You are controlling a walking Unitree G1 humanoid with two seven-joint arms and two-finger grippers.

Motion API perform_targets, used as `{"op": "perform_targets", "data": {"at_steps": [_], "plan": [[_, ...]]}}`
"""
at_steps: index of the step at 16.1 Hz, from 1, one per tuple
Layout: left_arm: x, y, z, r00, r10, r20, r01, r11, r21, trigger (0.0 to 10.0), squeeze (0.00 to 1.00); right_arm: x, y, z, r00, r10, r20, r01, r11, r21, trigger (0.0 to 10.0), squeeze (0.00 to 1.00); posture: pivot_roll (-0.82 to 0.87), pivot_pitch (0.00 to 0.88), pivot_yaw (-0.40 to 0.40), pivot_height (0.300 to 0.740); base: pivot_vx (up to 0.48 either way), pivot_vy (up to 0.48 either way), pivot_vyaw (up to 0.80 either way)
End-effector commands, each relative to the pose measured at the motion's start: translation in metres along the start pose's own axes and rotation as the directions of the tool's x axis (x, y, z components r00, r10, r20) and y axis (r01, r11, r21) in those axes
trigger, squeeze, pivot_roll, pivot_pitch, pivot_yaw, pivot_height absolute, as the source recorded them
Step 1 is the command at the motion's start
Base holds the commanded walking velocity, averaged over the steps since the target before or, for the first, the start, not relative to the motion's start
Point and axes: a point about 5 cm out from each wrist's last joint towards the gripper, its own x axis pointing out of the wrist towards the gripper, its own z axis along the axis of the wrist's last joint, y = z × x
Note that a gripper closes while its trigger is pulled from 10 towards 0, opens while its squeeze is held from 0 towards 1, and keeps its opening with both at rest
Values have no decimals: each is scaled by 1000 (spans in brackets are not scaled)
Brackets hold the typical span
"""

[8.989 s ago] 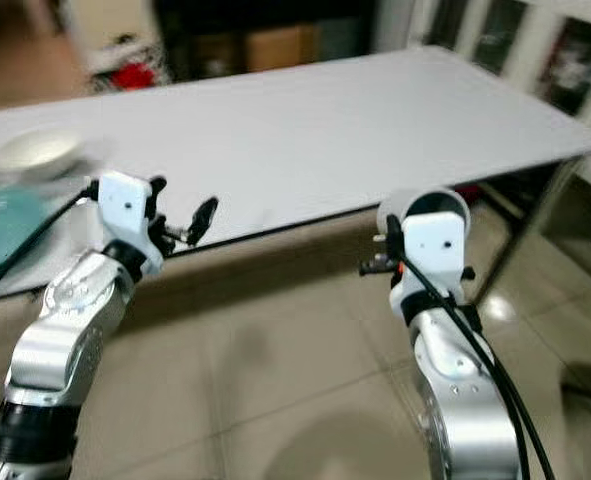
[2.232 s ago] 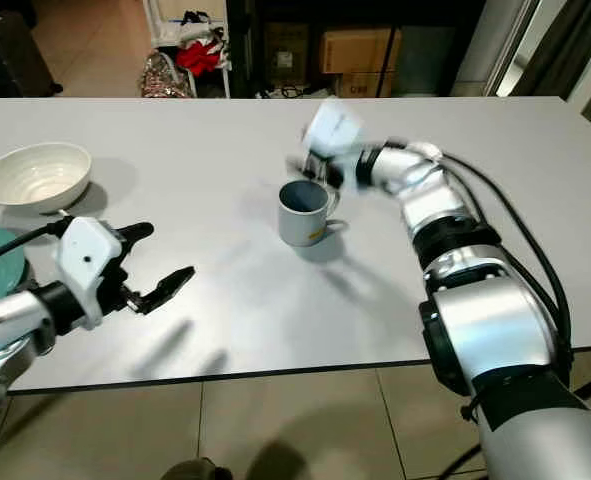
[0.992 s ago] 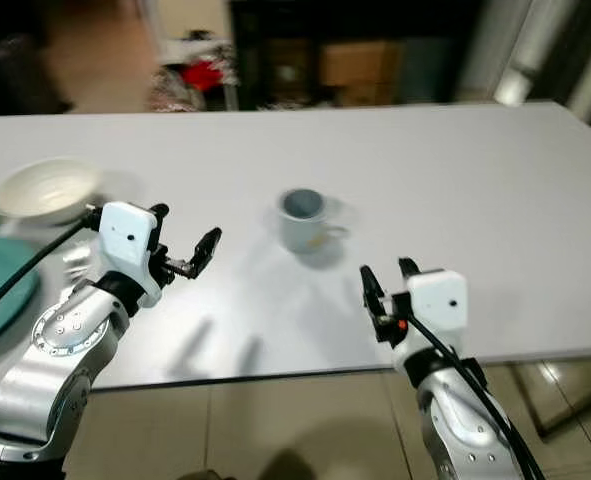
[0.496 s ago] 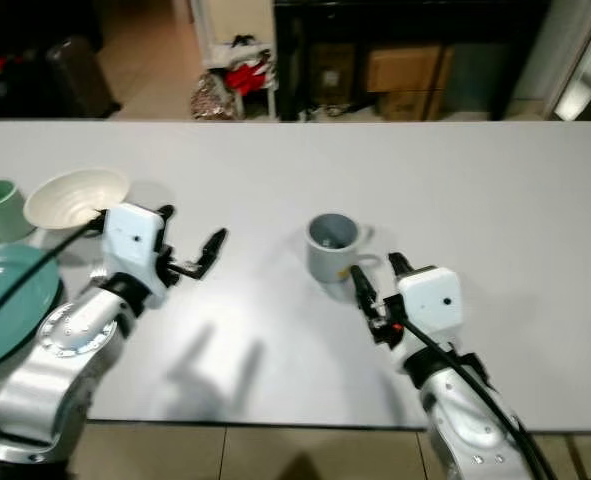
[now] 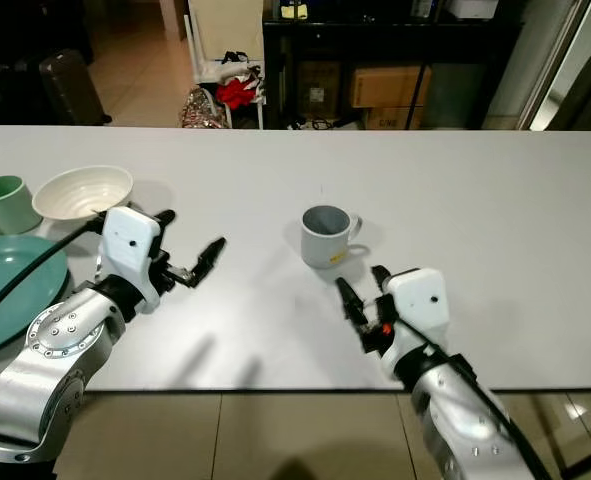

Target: Setting the table

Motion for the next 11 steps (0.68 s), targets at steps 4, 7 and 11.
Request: {"op": "perform_targets", "data": {"at_steps": [4, 7, 11], "plan": [[-3, -5, -4, 994, -102, -42, 102, 995, 3, 10000, 0, 25, -15, -8, 999, -39, -27, 41, 997, 67, 10000, 0, 19, 0, 30, 740, 0, 0, 0], [-8, -6, -8, 987, -141, -74, 142, 990, 4, 10000, 0, 62, -19, -27, 996, 25, -88, -20, 998, 54, 10000, 0, 29, 0, 30, 740, 0, 0, 0], [-14, -1, -4, 987, -140, -80, 142, 990, 21, 10000, 0, 110, -34, -25, 995, 5, -101, 0, 999, 46, 10000, 0, 77, 0, 26, 740, 0, 0, 0]]}}
